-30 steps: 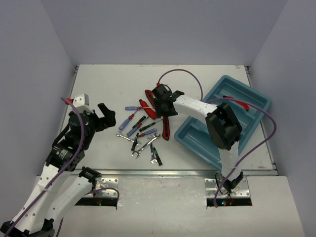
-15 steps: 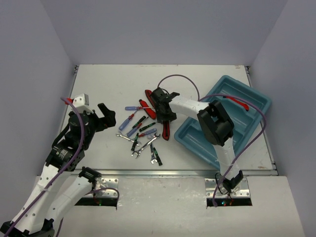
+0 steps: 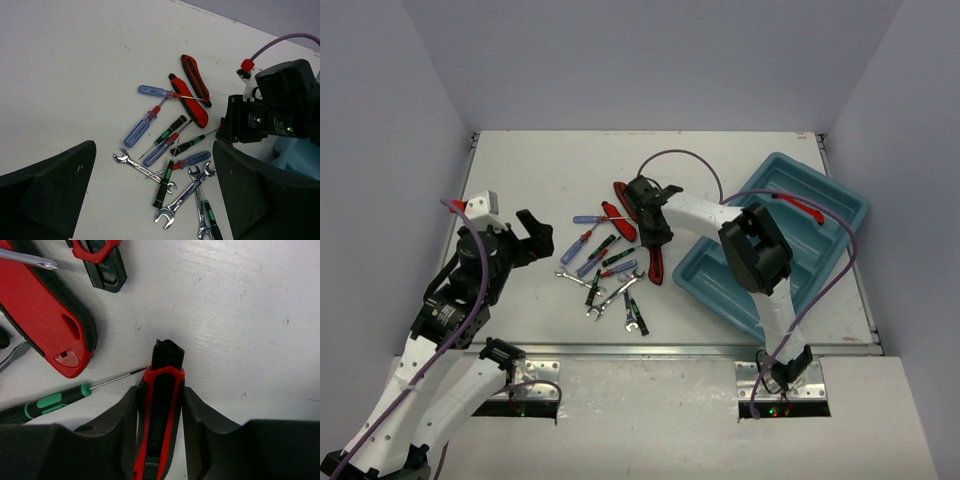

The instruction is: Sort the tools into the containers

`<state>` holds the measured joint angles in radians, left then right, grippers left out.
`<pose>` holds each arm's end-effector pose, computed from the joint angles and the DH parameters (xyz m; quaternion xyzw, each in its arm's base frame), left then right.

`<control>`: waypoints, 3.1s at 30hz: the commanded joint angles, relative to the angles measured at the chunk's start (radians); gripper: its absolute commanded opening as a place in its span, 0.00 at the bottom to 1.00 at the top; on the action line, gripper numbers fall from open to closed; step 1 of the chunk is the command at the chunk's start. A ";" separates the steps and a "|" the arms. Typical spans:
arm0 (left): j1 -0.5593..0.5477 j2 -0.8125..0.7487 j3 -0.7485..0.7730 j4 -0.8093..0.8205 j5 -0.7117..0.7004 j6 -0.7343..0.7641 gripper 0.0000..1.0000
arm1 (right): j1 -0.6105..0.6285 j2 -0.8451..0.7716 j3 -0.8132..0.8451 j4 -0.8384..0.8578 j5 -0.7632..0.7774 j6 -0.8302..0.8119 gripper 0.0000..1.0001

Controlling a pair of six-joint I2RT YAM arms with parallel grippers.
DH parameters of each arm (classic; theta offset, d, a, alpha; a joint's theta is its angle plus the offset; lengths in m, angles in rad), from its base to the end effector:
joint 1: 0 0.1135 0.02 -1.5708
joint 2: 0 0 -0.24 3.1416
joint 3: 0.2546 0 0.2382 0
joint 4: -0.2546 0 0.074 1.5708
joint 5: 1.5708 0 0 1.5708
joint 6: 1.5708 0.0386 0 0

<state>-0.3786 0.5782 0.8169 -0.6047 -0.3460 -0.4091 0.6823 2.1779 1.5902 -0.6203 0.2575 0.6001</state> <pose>0.1273 -0.0366 0.3180 -0.1099 0.8101 -0.0832 0.5699 0.3334 0.2582 0.1286 -0.0169 0.9756 0.0058 0.2189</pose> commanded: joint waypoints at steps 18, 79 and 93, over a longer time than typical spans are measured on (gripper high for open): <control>0.003 -0.023 0.005 0.042 0.022 0.003 1.00 | -0.115 -0.447 0.040 0.314 0.303 -0.816 0.00; 0.020 0.033 0.008 0.050 0.048 0.016 1.00 | -0.216 -0.189 0.184 0.173 -0.345 -0.215 0.97; 0.020 0.007 0.001 0.051 0.038 0.009 1.00 | -0.100 0.326 0.630 0.080 -0.219 -0.237 0.74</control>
<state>-0.3660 0.6037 0.8169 -0.5949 -0.2975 -0.3981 0.5916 2.4970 2.1307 -0.5466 0.0317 0.3853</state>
